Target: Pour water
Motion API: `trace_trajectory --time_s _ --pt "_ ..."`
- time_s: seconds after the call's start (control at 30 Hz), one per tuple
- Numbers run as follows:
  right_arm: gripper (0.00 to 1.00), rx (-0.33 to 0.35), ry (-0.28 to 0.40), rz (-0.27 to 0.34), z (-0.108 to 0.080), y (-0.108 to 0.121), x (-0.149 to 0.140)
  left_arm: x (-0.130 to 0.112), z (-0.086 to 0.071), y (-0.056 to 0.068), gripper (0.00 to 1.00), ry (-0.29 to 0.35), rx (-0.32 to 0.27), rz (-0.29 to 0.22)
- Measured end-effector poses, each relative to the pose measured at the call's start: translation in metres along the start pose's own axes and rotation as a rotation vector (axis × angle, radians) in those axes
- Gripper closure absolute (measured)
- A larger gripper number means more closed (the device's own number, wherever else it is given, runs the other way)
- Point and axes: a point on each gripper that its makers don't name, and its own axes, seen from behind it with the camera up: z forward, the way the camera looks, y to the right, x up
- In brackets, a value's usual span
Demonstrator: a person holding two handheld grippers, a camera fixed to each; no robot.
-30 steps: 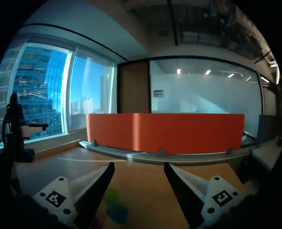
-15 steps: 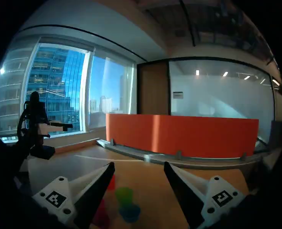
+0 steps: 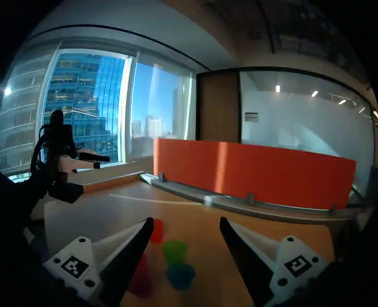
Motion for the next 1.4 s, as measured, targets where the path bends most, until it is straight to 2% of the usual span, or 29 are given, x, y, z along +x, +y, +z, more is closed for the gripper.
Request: trace_trajectory --time_s 0.37,0.67,1.0,1.4 --pt "0.00 0.040 -0.090 -0.014 0.006 -0.004 -0.027 -0.023 0.006 -0.012 0.01 -0.051 -0.007 0.004" --pt "0.00 0.053 -0.175 -0.031 0.012 0.001 -0.058 -0.050 0.018 -0.013 0.01 -0.107 -0.042 0.007" --pt "0.00 0.081 -0.238 -0.037 0.021 0.001 -0.086 -0.080 0.033 -0.007 0.01 -0.155 -0.082 -0.006" --pt "0.00 0.101 -0.305 -0.052 0.034 0.004 -0.120 -0.109 0.048 0.008 0.01 -0.206 -0.144 0.003"
